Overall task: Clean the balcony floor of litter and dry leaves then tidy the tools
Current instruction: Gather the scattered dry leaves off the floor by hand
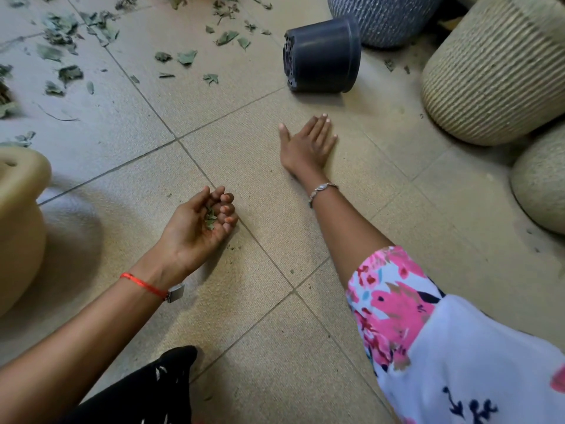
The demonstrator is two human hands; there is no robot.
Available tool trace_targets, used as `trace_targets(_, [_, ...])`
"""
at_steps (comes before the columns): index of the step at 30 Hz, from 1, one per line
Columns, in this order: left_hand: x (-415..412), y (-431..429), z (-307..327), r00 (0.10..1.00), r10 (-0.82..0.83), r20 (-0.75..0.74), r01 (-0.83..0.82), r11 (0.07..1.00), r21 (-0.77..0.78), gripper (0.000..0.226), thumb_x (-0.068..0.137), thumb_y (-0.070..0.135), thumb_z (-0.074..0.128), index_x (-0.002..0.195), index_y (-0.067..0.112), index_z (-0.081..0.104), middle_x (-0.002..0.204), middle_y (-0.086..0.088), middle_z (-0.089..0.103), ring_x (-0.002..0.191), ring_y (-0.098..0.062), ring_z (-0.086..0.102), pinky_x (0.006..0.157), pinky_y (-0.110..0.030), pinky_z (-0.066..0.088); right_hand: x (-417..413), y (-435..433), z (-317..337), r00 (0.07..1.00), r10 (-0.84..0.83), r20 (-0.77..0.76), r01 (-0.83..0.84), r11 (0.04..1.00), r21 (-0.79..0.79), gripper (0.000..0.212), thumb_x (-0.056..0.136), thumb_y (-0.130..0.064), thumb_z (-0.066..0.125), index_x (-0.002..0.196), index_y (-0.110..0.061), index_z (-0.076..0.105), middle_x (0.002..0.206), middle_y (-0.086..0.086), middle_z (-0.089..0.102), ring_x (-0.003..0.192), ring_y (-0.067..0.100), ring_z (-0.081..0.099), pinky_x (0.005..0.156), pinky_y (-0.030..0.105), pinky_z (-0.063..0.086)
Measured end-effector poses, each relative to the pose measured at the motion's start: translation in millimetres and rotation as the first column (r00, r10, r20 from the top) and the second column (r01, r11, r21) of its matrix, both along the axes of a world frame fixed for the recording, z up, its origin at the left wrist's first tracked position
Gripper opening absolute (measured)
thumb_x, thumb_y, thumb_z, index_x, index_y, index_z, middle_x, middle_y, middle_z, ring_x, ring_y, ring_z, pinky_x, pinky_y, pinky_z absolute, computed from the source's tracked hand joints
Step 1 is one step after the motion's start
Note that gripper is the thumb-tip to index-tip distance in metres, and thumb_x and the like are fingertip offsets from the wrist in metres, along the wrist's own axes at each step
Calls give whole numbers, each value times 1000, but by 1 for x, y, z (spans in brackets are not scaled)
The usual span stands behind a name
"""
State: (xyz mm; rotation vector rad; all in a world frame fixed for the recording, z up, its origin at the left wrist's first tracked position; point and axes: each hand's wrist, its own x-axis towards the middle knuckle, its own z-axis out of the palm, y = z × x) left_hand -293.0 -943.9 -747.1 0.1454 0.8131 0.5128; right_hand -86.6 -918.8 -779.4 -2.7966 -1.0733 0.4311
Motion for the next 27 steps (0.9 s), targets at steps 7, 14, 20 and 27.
trace_targets(7, [-9,11,-1,998,55,15,-56,998,16,31,99,25,34,76,13,52,66,2,49,56,-6,41,49,-14,41,-74,6,1,964,200,-175,-170,970,176,72,99,-49,15,147,0,-7,156,16,-13,144,24,-14,114,34,-11])
trace_targets(14, [-28,19,0,990,143,-14,-142,990,19,33,99,26,35,79,11,57,71,-1,59,57,-11,59,53,-17,51,-76,-32,21,770,69,-634,345,792,504,50,103,-34,24,148,-13,22,154,6,24,141,19,24,111,26,20])
trace_targets(20, [-38,23,4,976,219,8,-219,975,22,38,101,26,32,103,4,62,103,-13,70,98,-22,65,86,-28,52,-99,-15,-10,986,163,-28,-154,968,200,77,96,-57,20,149,-7,-4,158,7,-8,145,16,-11,114,35,-13])
trace_targets(27, [-42,29,-1,968,248,30,-249,968,10,38,101,26,31,107,2,61,101,-14,71,97,-23,66,84,-31,52,-104,-17,-10,925,370,83,-379,898,226,51,103,-23,27,149,-8,11,158,8,6,146,18,1,119,30,2])
